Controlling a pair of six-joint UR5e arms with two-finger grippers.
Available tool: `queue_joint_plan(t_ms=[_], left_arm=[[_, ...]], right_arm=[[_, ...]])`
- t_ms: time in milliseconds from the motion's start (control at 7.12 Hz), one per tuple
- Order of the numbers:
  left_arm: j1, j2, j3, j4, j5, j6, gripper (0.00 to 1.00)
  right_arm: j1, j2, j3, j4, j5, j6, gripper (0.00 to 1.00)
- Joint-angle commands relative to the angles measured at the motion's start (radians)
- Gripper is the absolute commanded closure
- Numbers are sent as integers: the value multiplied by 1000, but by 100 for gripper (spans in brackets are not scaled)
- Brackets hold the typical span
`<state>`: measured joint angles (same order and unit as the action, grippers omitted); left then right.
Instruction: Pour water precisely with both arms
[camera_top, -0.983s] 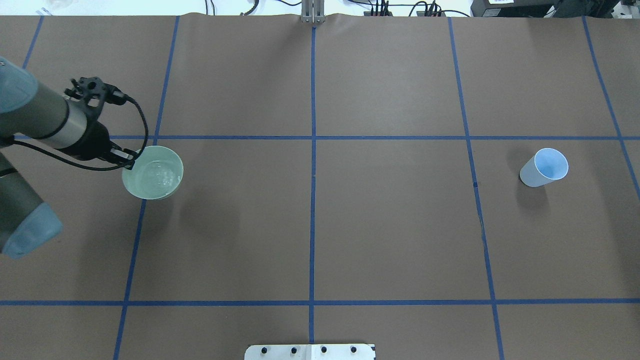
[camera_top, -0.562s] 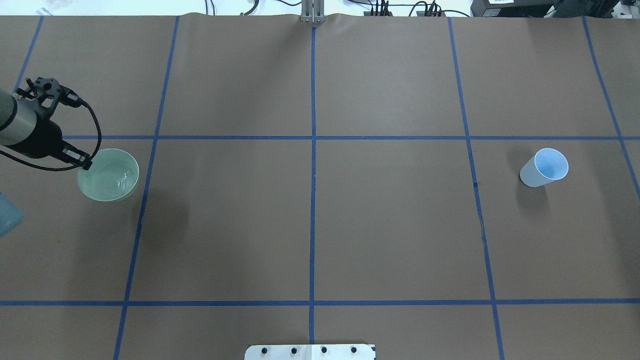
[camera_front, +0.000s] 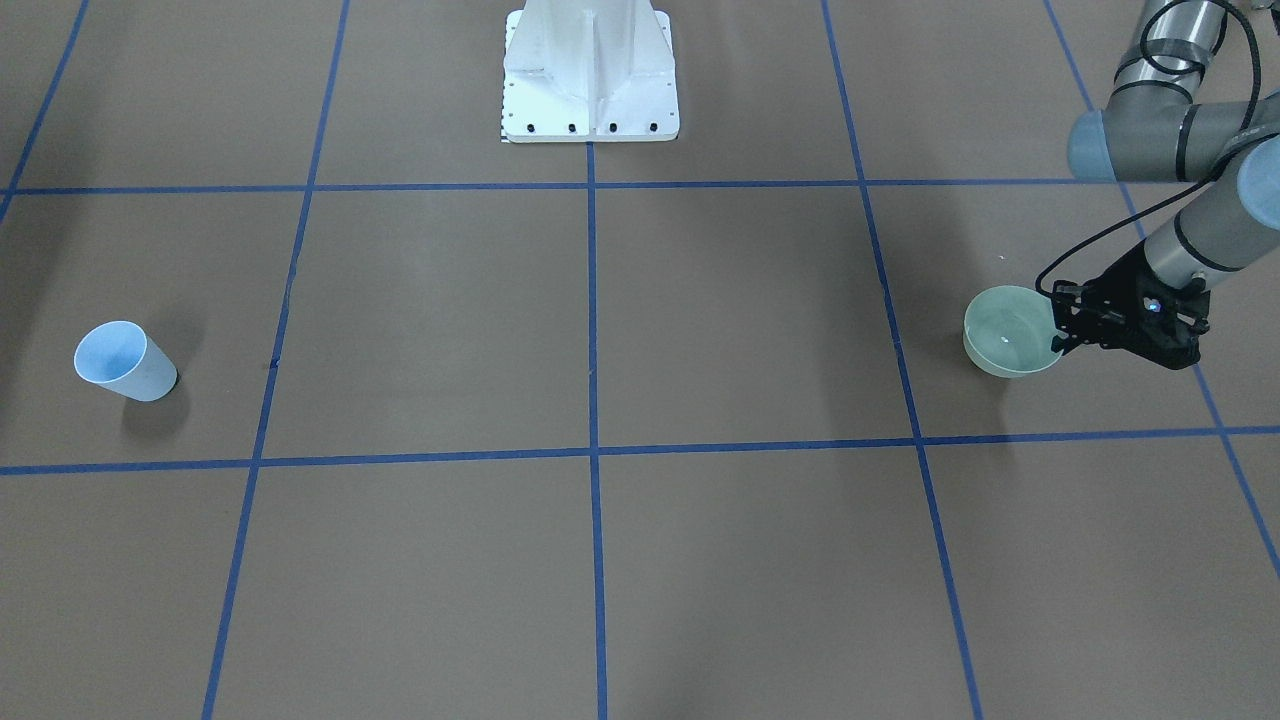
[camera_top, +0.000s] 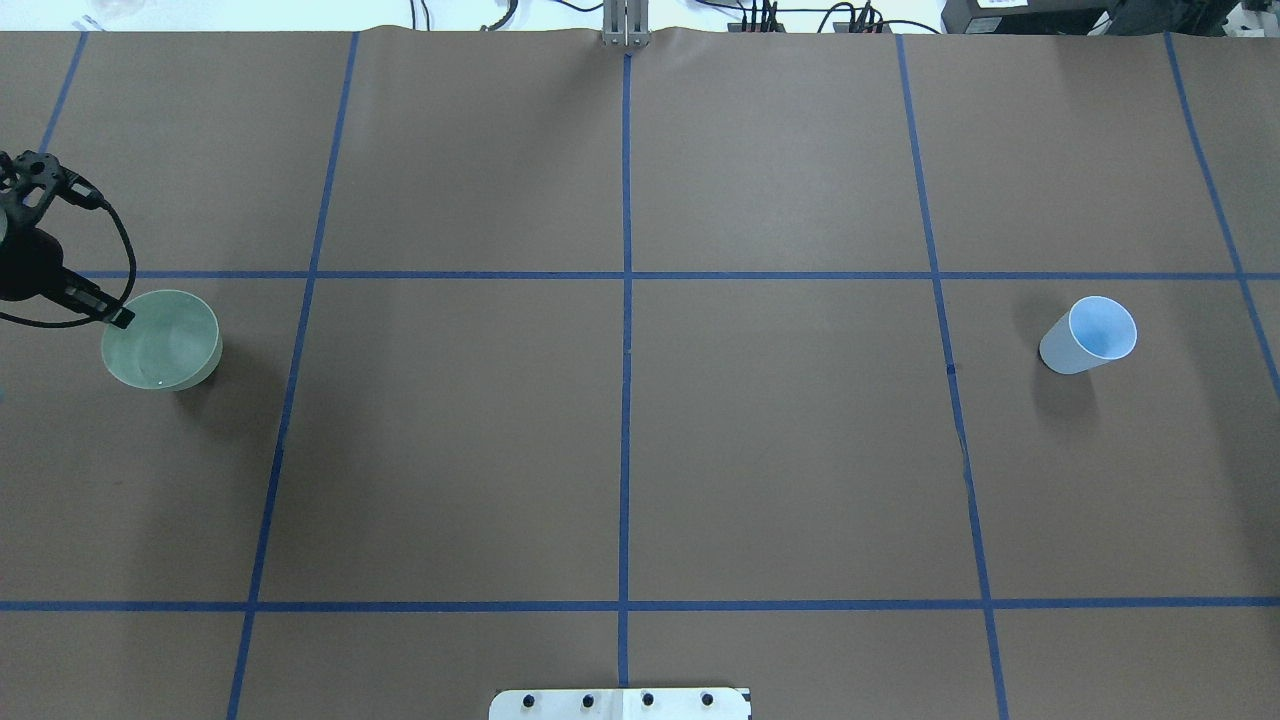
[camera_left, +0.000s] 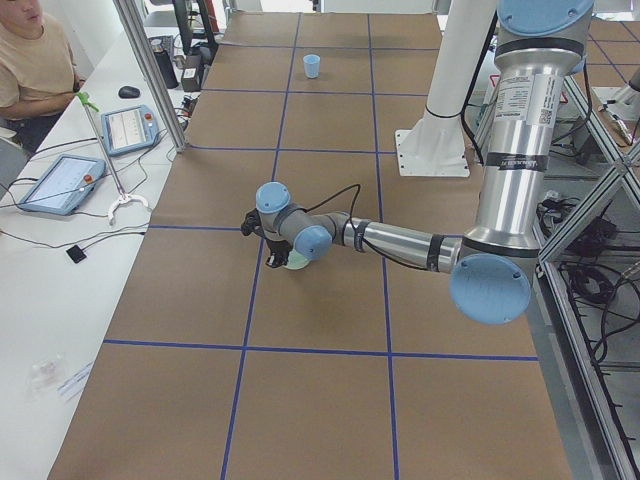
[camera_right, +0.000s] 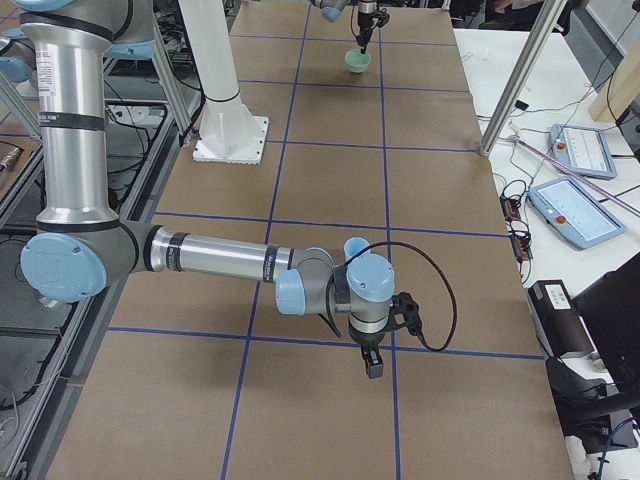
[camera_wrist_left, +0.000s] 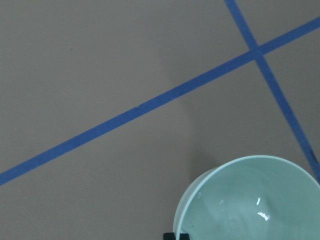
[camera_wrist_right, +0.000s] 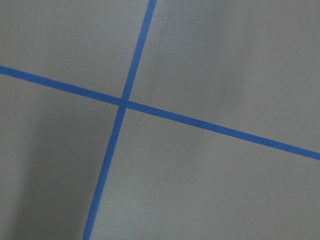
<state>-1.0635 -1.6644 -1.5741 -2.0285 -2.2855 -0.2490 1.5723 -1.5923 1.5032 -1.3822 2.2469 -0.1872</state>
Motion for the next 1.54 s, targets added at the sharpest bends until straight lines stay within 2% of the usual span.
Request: queue_joint_plan(t_ms=[0,140,281,421,562,1123,1404], left_arm=[[-7,0,32,-18,-3,22,100],[-9,0,32,-18,-5,22,87],[-10,0,32,-19,-5,23,52],[-10,0,29,-44,-3,20,7],[-35,0,25,-50,-5,19,1],[-315,-6,-21,52,-58,40,1],[-470,-11,-21,382,-43,300,0]], right_arm=[[0,2,2,0,0,0,0],[0,2,2,0,0,0,0],[0,2,0,0,0,0,0],[0,2,0,0,0,2,0],[0,2,0,-1,3,2,0],[0,2,-21,-1,25,3,0],[0,2,-21,-1,25,3,0]])
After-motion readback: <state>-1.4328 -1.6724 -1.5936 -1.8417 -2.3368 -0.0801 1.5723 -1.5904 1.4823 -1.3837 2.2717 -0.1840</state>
